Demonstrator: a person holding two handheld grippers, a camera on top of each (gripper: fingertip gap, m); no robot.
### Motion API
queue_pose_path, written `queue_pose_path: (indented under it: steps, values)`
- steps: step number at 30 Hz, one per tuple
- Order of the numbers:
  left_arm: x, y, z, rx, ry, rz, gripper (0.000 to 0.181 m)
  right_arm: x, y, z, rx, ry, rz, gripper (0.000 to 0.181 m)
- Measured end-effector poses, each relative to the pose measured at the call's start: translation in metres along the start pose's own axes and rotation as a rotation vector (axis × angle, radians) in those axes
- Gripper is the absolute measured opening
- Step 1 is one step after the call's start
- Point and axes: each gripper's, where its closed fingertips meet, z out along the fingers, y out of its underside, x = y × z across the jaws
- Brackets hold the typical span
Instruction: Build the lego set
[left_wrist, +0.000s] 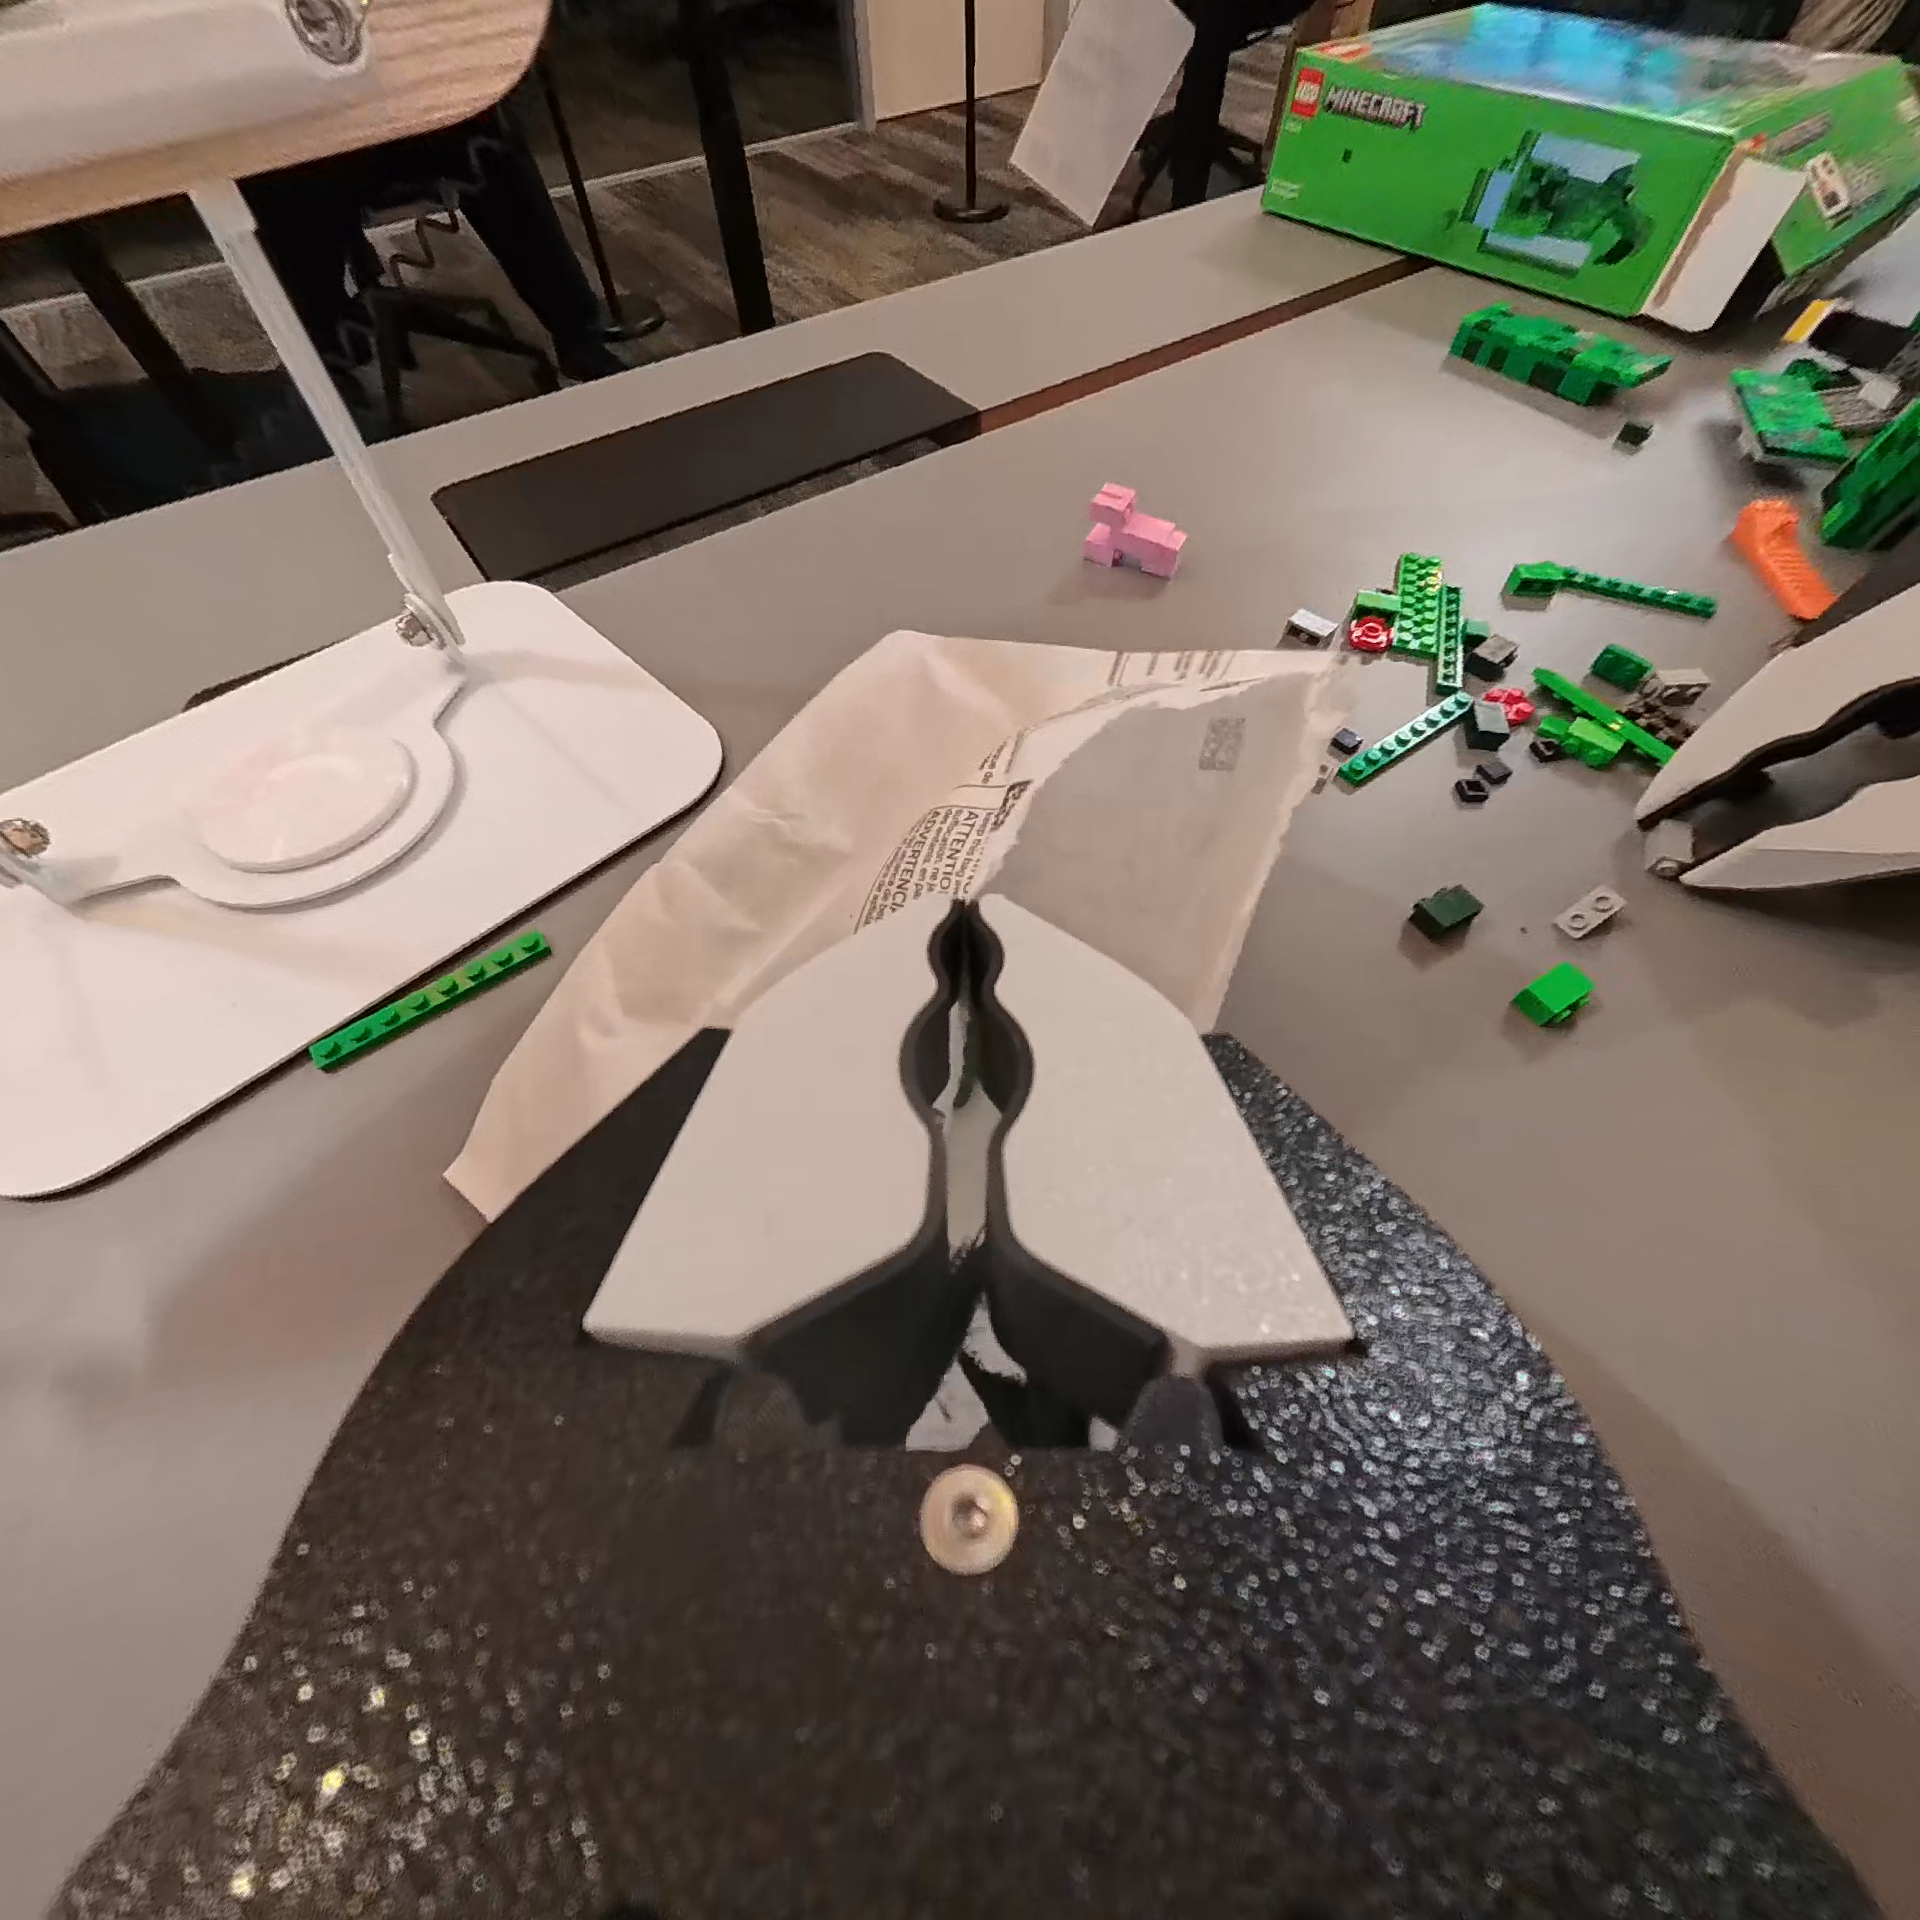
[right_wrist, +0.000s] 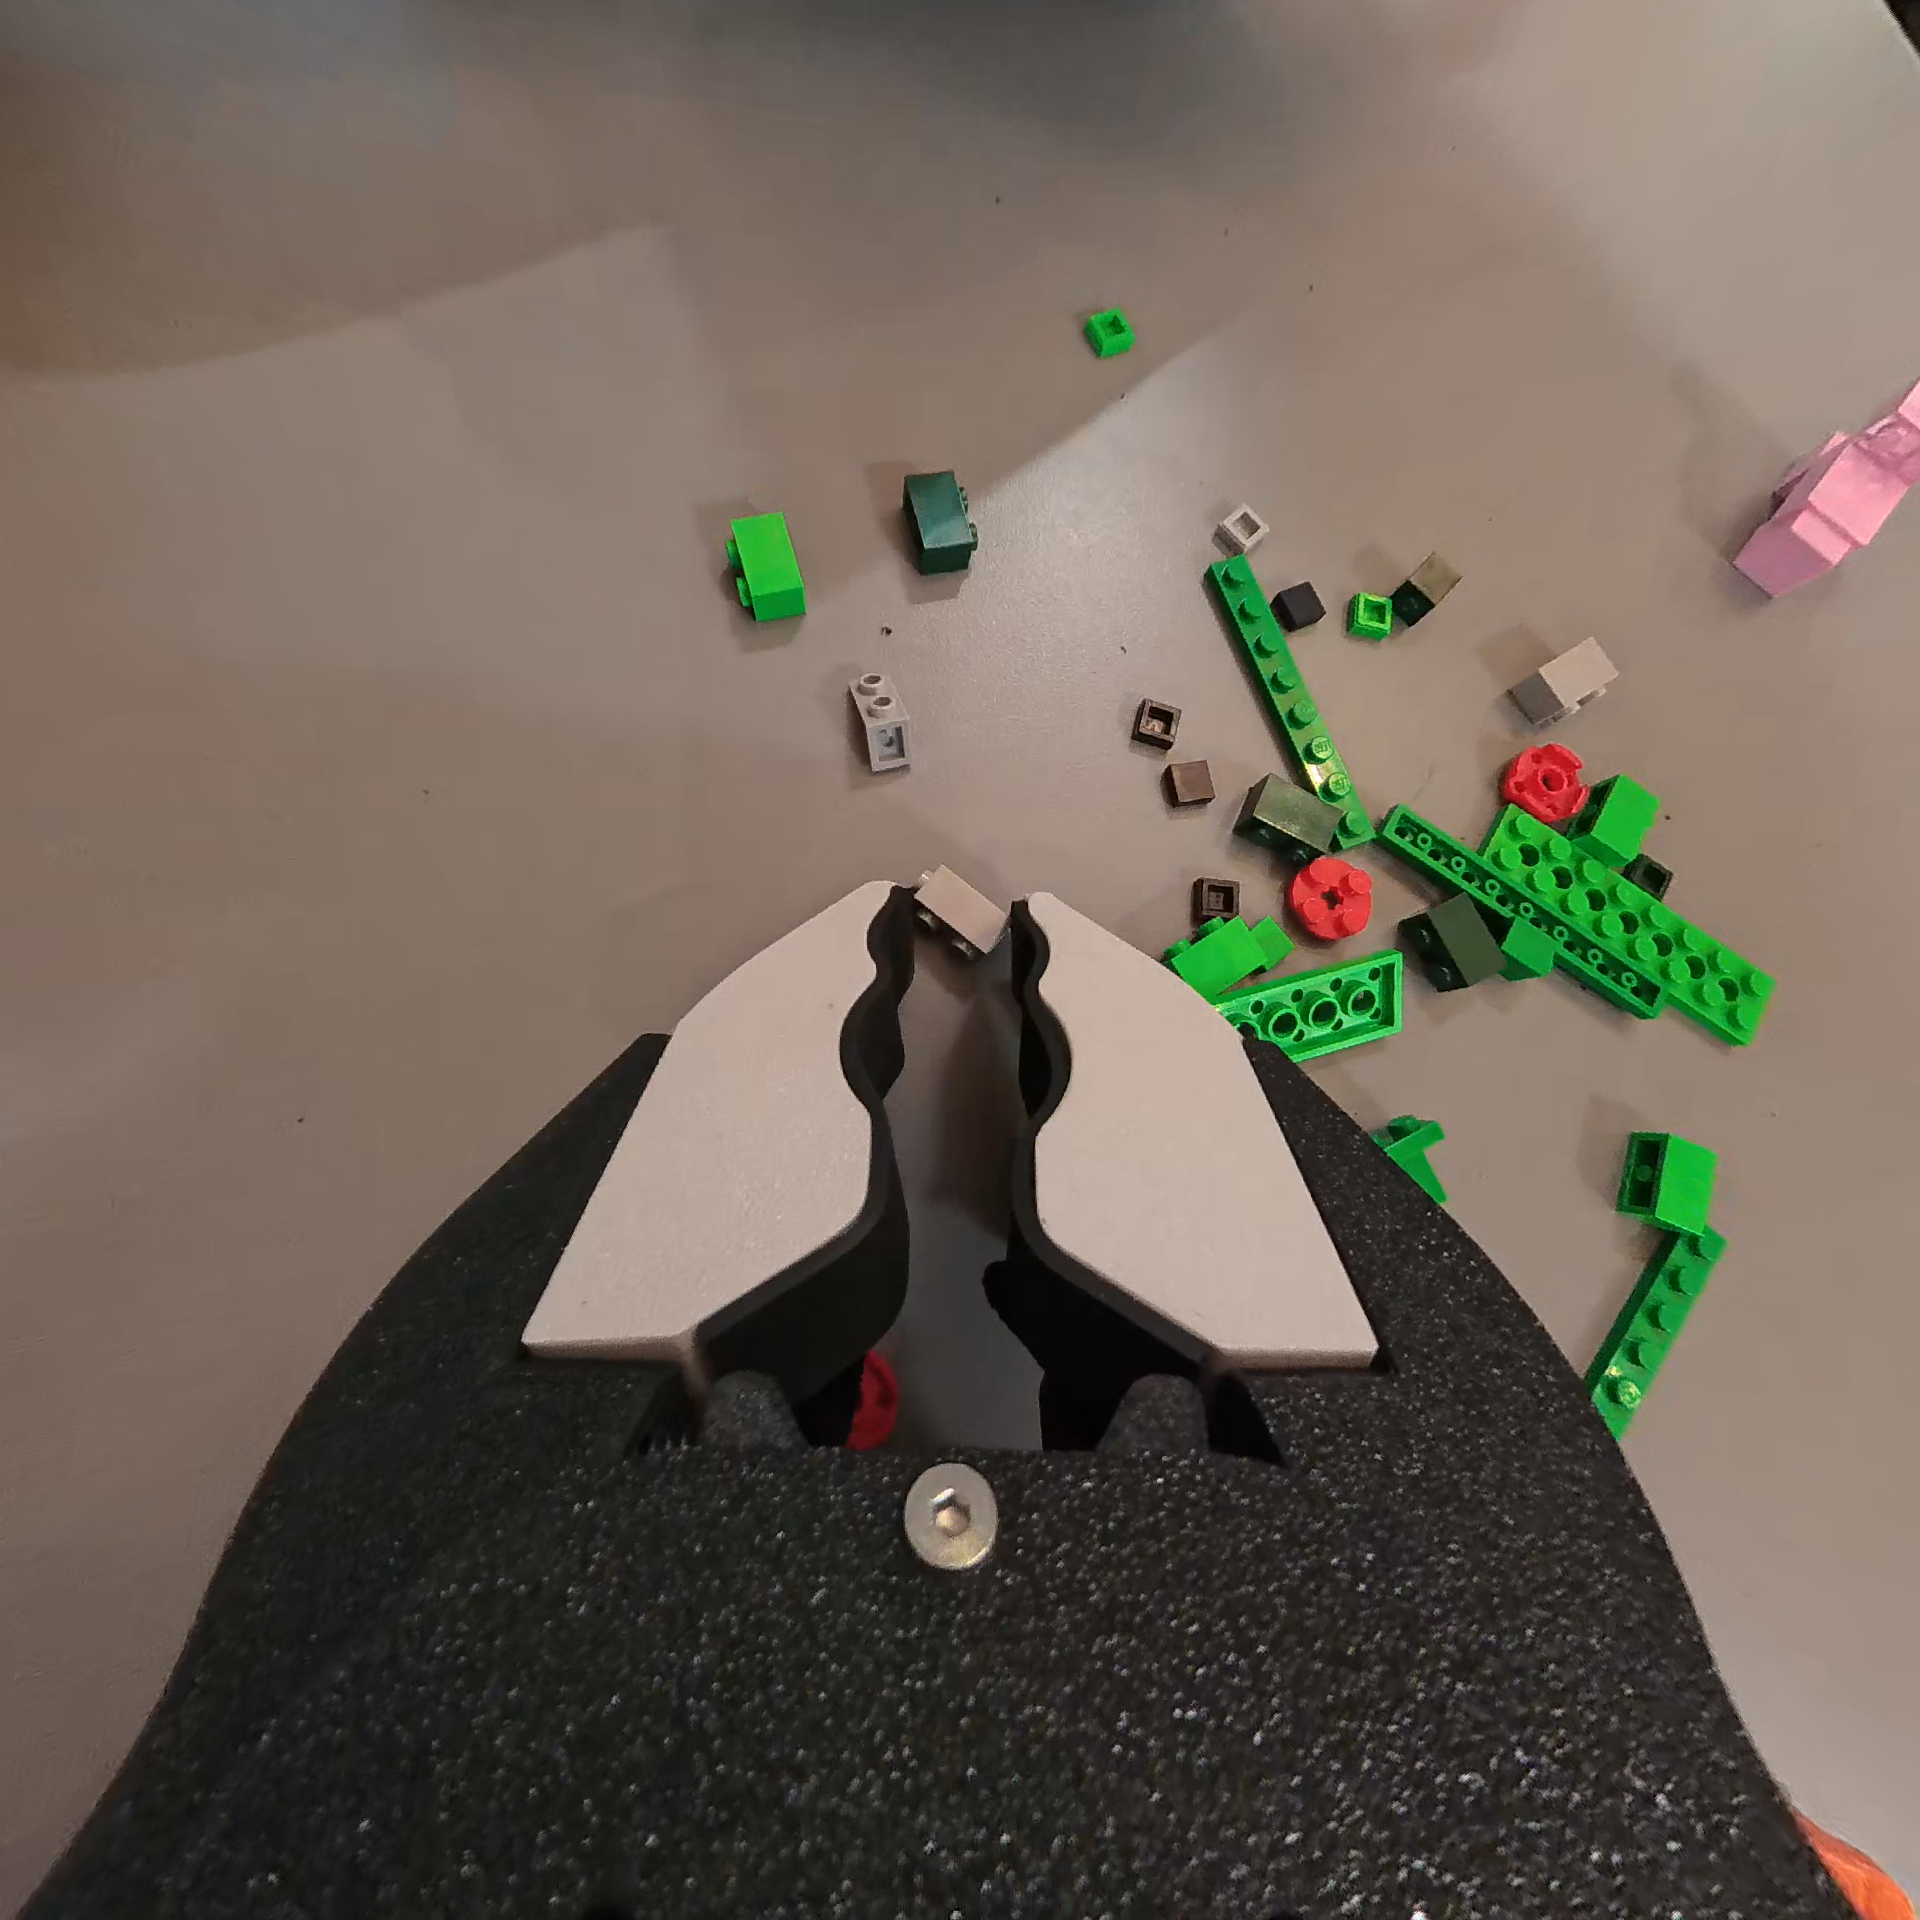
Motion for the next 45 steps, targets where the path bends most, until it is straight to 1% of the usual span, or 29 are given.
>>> queue_pose_path:
  steps: [7, 18, 27, 31, 35, 37, 39, 41, 43, 45]
  values:
    - [0.002, 0.0, 0.002, 0.003, -0.021, 0.056, 0.0, 0.0, -0.002, 0.001, 0.009, 0.007, 0.002, 0.017]
    - [0.003, 0.001, 0.003, -0.002, -0.027, 0.091, 0.0, -0.001, -0.004, 0.002, 0.016, 0.023, -0.018, 0.017]
    - [0.003, 0.0, 0.003, 0.0, -0.034, 0.102, 0.0, 0.004, -0.008, 0.001, 0.032, 0.072, -0.059, 0.028]
    - [0.002, 0.0, 0.002, 0.006, -0.037, 0.098, 0.0, 0.017, -0.016, -0.013, 0.117, 0.128, -0.028, 0.029]
    - [-0.001, -0.001, 0.001, 0.014, -0.052, 0.099, 0.0, 0.046, -0.02, -0.039, 0.227, 0.24, 0.087, 0.029]
    - [-0.003, -0.002, -0.001, 0.023, -0.065, 0.099, 0.0, 0.056, -0.017, -0.047, 0.257, 0.267, 0.143, 0.028]
    - [-0.007, -0.003, -0.002, 0.028, -0.085, 0.099, 0.0, 0.059, -0.012, -0.047, 0.25, 0.259, 0.171, 0.028]
    - [-0.012, -0.005, -0.005, 0.033, -0.109, 0.099, 0.0, 0.057, -0.005, -0.041, 0.202, 0.227, 0.177, 0.027]
    - [-0.018, -0.007, -0.008, 0.043, -0.133, 0.097, 0.0, 0.059, 0.004, -0.037, 0.138, 0.238, 0.165, 0.026]
    - [-0.024, -0.008, -0.012, 0.05, -0.159, 0.093, 0.0, 0.064, 0.007, -0.041, 0.094, 0.266, 0.147, 0.026]
